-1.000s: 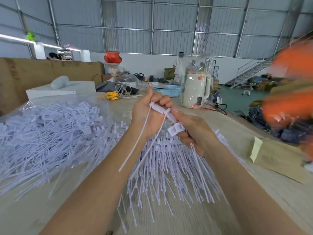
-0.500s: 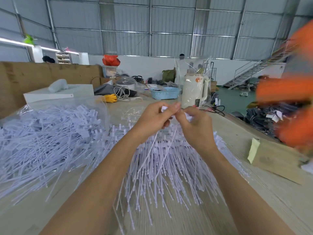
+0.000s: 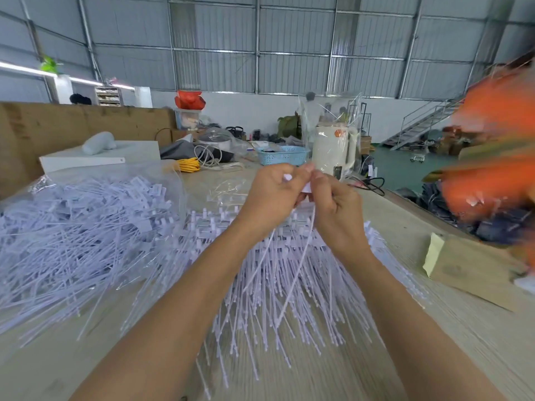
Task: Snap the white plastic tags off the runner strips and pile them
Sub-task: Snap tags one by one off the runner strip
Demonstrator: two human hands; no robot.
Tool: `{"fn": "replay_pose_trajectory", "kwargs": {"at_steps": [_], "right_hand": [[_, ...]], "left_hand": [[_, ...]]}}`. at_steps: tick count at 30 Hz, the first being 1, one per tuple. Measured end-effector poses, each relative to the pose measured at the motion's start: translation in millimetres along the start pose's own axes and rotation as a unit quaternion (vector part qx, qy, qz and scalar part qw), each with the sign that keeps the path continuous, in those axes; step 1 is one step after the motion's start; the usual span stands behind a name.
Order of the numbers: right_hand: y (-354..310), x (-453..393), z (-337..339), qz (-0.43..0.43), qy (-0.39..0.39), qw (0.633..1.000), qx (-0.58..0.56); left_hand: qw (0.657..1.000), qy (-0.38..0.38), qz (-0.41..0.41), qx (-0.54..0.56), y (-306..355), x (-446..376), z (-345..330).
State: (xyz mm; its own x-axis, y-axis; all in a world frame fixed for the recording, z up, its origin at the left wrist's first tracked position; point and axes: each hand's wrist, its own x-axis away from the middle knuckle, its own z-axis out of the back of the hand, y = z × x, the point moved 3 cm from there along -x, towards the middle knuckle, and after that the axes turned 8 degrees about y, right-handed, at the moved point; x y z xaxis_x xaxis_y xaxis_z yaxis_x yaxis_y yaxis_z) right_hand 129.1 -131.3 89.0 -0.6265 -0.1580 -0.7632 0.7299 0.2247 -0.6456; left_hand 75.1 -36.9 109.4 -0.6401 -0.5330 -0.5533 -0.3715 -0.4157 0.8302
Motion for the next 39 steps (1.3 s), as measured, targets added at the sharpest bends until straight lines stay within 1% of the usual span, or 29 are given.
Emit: {"fn": "replay_pose_trajectory", "kwargs": {"at_steps": [2, 4, 5, 7, 9, 11, 12, 13, 15, 17, 19, 20, 22, 24, 26, 28, 31, 33, 34, 36, 39], "right_hand": [[0, -1, -2, -0.125, -0.031, 0.989, -0.072], [0, 1, -5, -0.232, -0.060, 0.960, -0.144], [-1, 2, -5, -0.261, -0.071, 0.949, -0.161], [-4, 2, -5, -0.291, -0.108, 0.931, -0.190], [-3, 1, -4, -0.344, -0.147, 0.893, -0.248], [1, -1, -1, -0.406, -0.156, 0.850, -0.296], [4, -2, 0, -0.426, -0.155, 0.834, -0.314], [5, -2, 1, -0.440, -0.154, 0.821, -0.328], [8, -1, 1, -0.451, -0.155, 0.811, -0.340], [12, -1, 2, -0.447, -0.142, 0.813, -0.344], [15, -2, 2, -0.444, -0.122, 0.817, -0.346], [16, -2, 3, -0.434, -0.113, 0.827, -0.337], [17, -3, 4, -0.397, -0.098, 0.866, -0.288], [17, -3, 4, -0.361, -0.082, 0.902, -0.224], [17, -2, 2, -0.335, -0.067, 0.921, -0.187], [16, -1, 1, -0.320, -0.054, 0.929, -0.177], [17, 0, 1, -0.312, -0.037, 0.941, -0.127], [16, 1, 1, -0.306, -0.041, 0.944, -0.112], [15, 1, 1, -0.306, -0.043, 0.944, -0.114], [12, 0, 1, -0.308, -0.046, 0.941, -0.132], [7, -2, -1, -0.319, -0.059, 0.931, -0.167]], "left_hand": [[0.996, 0.023, -0.051, -0.062, 4, 0, 1], [0.995, 0.017, -0.070, -0.070, 8, 0, 5], [0.995, 0.004, -0.070, -0.067, 9, 0, 7], [0.995, -0.035, -0.067, -0.057, 12, 0, 10], [0.995, -0.055, -0.079, -0.024, 18, 0, 15], [0.995, -0.050, -0.088, 0.004, 25, -1, 20], [0.995, -0.043, -0.090, 0.010, 28, -2, 23], [0.995, -0.039, -0.090, 0.011, 30, -2, 25], [0.996, -0.047, -0.078, 0.008, 30, -3, 25], [0.997, -0.057, -0.050, -0.014, 25, -4, 22], [0.998, -0.054, 0.004, -0.040, 18, -5, 18], [0.997, -0.056, 0.037, -0.040, 14, -5, 17], [0.992, -0.071, 0.100, -0.020, 6, -5, 13], [0.986, -0.079, 0.146, 0.002, 0, -3, 8], [0.982, -0.072, 0.173, 0.009, -5, -2, 6], [0.976, -0.094, 0.196, 0.006, -7, 0, 5], [0.964, -0.167, 0.207, -0.025, -5, 6, 6], [0.963, -0.181, 0.194, -0.033, -1, 8, 7], [0.967, -0.175, 0.185, -0.030, 0, 7, 8], [0.975, -0.140, 0.175, -0.011, 4, 6, 11], [0.974, -0.092, 0.200, 0.052, 7, 5, 17]]}}
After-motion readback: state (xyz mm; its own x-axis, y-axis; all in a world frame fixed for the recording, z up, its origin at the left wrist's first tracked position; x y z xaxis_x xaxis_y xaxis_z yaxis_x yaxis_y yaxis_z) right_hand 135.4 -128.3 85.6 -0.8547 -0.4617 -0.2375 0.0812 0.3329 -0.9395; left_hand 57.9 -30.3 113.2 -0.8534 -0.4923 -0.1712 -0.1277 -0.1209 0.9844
